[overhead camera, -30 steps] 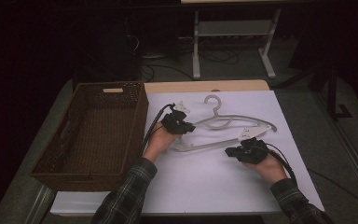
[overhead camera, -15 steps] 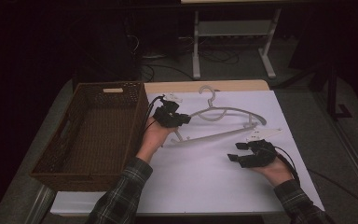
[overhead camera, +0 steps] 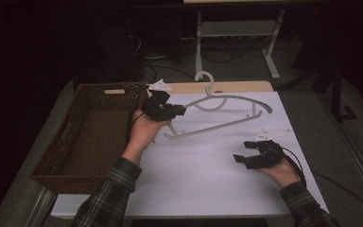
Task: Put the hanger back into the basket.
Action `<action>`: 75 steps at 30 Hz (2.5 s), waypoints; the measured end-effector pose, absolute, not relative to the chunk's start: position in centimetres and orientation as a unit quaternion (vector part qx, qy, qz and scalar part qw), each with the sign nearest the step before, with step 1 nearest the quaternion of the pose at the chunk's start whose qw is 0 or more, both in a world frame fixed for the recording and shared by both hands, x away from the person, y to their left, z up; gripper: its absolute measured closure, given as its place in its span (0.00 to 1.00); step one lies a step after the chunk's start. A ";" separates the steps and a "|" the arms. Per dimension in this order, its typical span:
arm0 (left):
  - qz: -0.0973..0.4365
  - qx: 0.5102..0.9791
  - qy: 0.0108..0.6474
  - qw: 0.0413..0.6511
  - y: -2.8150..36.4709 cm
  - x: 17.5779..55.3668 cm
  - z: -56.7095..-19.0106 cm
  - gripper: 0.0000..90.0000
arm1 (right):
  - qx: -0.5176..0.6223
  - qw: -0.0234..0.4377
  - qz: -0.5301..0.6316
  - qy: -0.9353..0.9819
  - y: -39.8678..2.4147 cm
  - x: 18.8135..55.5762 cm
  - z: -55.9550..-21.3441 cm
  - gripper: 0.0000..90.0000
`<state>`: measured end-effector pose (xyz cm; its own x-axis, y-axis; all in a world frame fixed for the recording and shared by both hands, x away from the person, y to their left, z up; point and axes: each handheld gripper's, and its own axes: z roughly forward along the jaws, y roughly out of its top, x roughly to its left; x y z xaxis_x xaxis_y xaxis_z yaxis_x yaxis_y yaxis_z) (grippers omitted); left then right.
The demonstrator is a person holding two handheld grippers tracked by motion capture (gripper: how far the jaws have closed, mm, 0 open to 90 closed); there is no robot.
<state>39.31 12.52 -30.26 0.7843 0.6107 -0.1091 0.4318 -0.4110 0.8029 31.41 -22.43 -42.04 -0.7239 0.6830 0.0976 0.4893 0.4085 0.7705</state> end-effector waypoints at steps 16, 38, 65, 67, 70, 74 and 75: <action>0.119 0.823 0.330 0.447 18.9 37.4 -27.3 0.92 | 0.350 0.108 0.426 0.827 -22.5 31.3 -41.8 0.22; 0.173 0.768 0.407 0.464 33.8 34.0 -26.4 0.92 | 0.357 0.116 0.420 0.826 -22.5 31.4 -41.9 0.22; 0.244 0.715 0.517 0.402 45.7 31.4 -30.1 0.92 | 0.363 0.117 0.415 0.826 -22.5 31.6 -42.1 0.22; 0.246 0.721 0.517 0.391 45.6 31.6 -30.5 0.92 | 0.362 0.117 0.415 0.826 -22.5 31.6 -42.0 0.22; 0.247 0.728 0.516 0.377 45.2 32.0 -31.0 0.92 | 0.362 0.117 0.414 0.827 -22.4 31.6 -42.1 0.22; 0.240 0.735 0.516 0.369 44.7 32.6 -31.9 0.92 | 0.362 0.117 0.414 0.827 -22.4 31.6 -42.1 0.22; 0.240 0.737 0.515 0.366 44.7 32.7 -32.1 0.92 | 0.362 0.117 0.415 0.826 -22.5 31.6 -42.0 0.22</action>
<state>32.69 44.66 -32.08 0.3536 0.9351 -0.0241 0.5838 -0.2004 0.7868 31.61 -22.46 -42.05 -0.7097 0.6964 0.1066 0.5019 0.3936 0.7702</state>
